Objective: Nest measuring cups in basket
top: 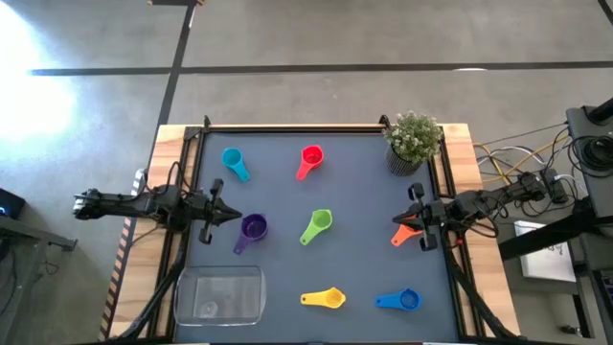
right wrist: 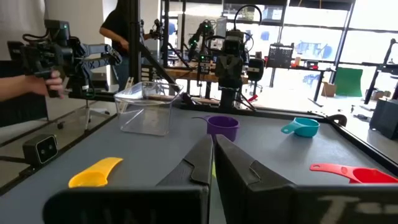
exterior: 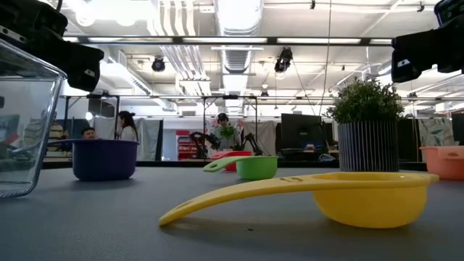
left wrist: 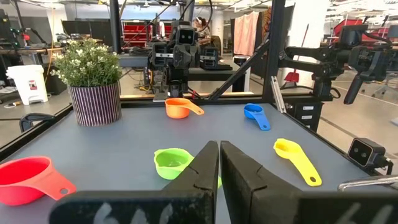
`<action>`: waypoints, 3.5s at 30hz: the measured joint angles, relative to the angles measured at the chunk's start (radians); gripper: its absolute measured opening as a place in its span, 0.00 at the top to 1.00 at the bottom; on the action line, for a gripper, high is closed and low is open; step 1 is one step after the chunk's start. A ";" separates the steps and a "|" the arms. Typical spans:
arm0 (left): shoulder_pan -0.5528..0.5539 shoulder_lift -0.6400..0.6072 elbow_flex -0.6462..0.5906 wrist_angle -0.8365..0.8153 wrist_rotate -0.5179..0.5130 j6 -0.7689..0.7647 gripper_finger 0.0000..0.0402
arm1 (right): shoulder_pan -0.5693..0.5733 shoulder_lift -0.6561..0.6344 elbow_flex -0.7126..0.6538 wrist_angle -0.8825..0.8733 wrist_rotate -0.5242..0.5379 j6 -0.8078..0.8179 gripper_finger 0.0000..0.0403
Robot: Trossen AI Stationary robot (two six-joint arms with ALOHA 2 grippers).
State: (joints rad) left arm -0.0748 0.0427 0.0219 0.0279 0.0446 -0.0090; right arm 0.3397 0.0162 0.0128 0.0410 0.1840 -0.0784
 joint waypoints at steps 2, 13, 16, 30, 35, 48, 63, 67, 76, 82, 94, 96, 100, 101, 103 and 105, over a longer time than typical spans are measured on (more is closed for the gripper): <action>0.000 0.000 0.000 0.028 0.000 0.000 1.00 | 0.000 0.000 0.000 0.000 0.000 0.000 0.98; 0.000 0.000 0.000 0.224 -0.010 -0.068 1.00 | 0.000 0.000 0.000 0.000 0.000 0.000 0.98; 0.000 0.012 0.000 0.263 -0.082 -0.055 1.00 | 0.000 0.000 0.000 0.000 0.000 0.000 0.98; 0.000 0.392 0.241 0.170 -0.087 0.024 0.96 | 0.000 0.000 0.000 0.000 0.000 0.000 0.98; 0.000 0.618 0.382 0.165 -0.087 0.084 0.80 | 0.000 0.000 0.000 0.000 0.000 0.000 0.98; 0.001 1.141 0.688 0.166 -0.089 0.216 0.40 | 0.000 0.000 0.000 0.000 0.000 0.000 0.98; 0.001 1.615 1.012 0.248 -0.011 0.282 0.37 | 0.000 0.000 0.000 0.000 0.000 0.000 0.98; 0.001 1.725 1.088 0.310 0.043 0.285 0.37 | 0.000 0.000 0.000 0.000 0.000 0.000 0.98; 0.001 1.943 1.275 0.331 0.102 0.285 0.37 | 0.000 0.000 0.000 0.000 0.000 0.000 0.98; 0.001 2.069 1.402 0.332 0.135 0.266 0.37 | 0.000 0.000 0.000 0.000 0.000 0.000 0.98; 0.020 2.290 1.623 0.330 0.196 0.143 0.37 | 0.000 0.000 0.000 -0.001 0.000 0.000 0.98; 0.027 2.320 1.654 0.332 0.210 0.108 0.38 | 0.000 0.000 0.000 -0.001 0.000 0.000 0.98; 0.032 2.381 1.714 0.330 0.209 0.067 0.38 | 0.000 0.000 0.000 0.000 0.000 0.000 0.98; 0.032 2.396 1.730 0.324 0.209 0.059 0.38 | 0.000 0.000 0.000 -0.001 0.000 0.000 0.98; 0.032 2.425 1.770 0.310 0.210 0.038 0.38 | 0.000 0.000 0.000 -0.001 0.000 0.000 0.98; 0.034 2.451 1.807 0.294 0.210 0.015 0.38 | 0.000 0.000 0.000 -0.001 0.000 0.000 0.98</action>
State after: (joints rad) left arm -0.0409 2.4934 1.8286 0.3215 0.2547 0.0060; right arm 0.3393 0.0162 0.0129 0.0404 0.1841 -0.0784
